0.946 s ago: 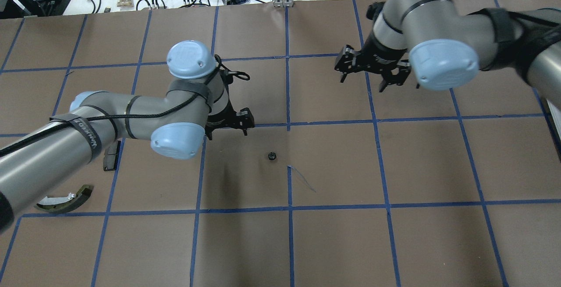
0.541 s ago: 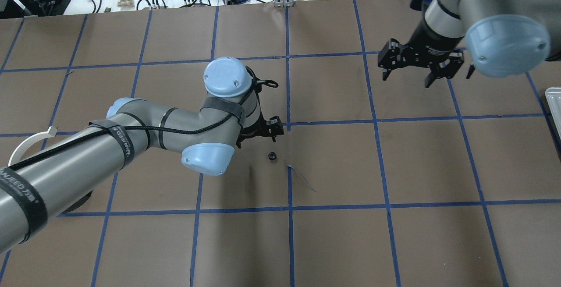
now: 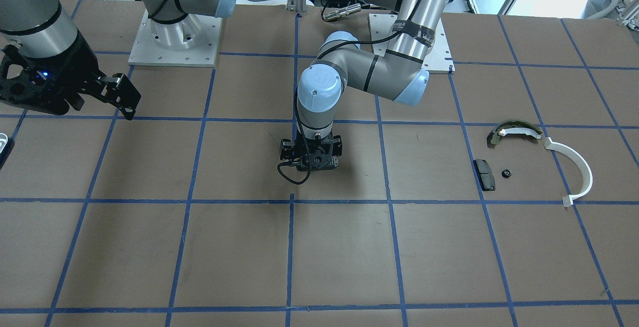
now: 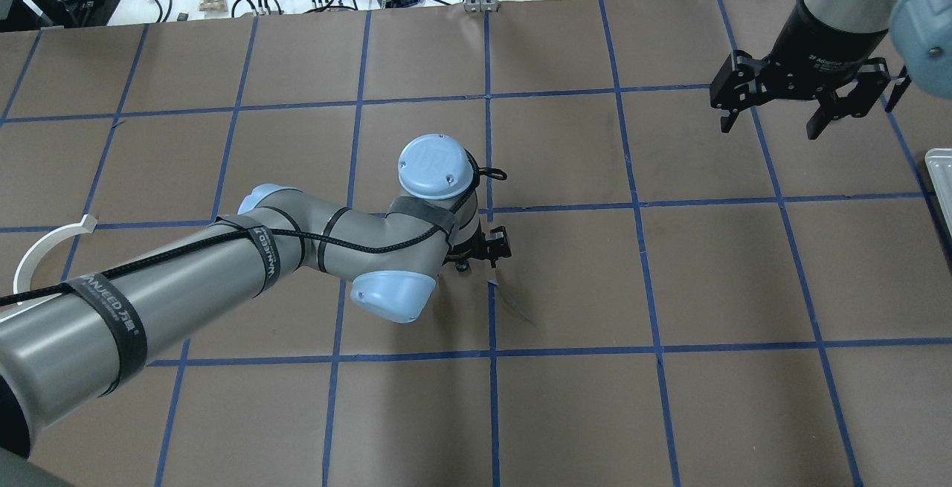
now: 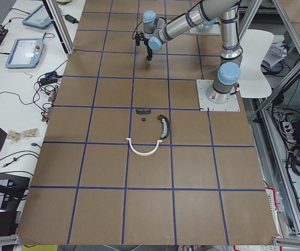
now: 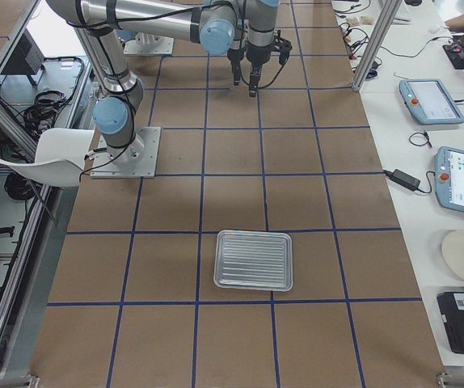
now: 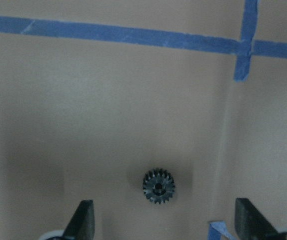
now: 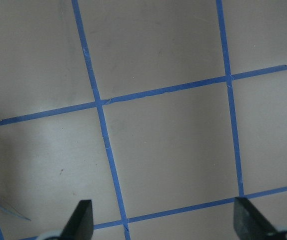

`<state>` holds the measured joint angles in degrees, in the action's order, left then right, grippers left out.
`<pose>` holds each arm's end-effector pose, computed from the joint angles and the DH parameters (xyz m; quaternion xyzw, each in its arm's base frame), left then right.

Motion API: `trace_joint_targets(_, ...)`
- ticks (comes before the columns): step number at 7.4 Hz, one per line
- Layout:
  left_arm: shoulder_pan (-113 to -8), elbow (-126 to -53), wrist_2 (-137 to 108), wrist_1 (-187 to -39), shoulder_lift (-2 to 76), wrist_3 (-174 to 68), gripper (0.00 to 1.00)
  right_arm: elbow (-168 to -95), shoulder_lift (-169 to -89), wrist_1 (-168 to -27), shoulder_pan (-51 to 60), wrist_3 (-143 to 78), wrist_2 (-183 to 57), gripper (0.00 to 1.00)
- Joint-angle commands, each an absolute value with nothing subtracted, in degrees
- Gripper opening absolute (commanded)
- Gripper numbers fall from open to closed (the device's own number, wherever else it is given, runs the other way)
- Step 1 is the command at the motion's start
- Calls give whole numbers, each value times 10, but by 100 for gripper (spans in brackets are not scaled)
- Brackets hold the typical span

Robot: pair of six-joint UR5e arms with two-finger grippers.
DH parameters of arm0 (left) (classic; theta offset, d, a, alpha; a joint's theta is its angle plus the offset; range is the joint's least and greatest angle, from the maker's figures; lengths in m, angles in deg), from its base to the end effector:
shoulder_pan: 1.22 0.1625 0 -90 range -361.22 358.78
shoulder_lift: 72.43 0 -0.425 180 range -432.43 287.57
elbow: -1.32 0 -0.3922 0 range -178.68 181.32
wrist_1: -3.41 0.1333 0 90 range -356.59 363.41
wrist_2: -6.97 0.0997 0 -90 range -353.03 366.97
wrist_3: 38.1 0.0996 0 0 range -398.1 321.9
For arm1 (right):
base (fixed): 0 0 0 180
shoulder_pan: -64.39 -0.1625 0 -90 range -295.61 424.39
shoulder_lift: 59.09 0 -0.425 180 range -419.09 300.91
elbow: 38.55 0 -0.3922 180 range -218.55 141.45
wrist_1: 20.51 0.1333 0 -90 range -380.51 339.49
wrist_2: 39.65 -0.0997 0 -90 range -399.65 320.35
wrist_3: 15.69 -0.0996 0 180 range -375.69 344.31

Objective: Place bearing gear from tray to pile

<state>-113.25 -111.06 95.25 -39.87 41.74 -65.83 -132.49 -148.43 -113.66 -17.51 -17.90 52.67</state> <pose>-0.3303 -0.4529 0.1663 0.0497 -0.9987 -0.0050 0.0142 0.0585 -0.5063 0.4540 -0.0896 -0.9957 -0.0137 0.0196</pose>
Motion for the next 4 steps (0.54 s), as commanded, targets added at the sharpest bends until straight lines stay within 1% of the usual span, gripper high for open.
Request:
trace_joint_targets(1, -1133, -1109, 954, -385, 432, -659, 95, -1323, -1486, -1148, -194, -187, 496, 100)
trace_joint_targets(4, -1134, -1116, 966, -385, 426, -668, 19, -1308, -1486, -1151, -234, -192, 470, 100)
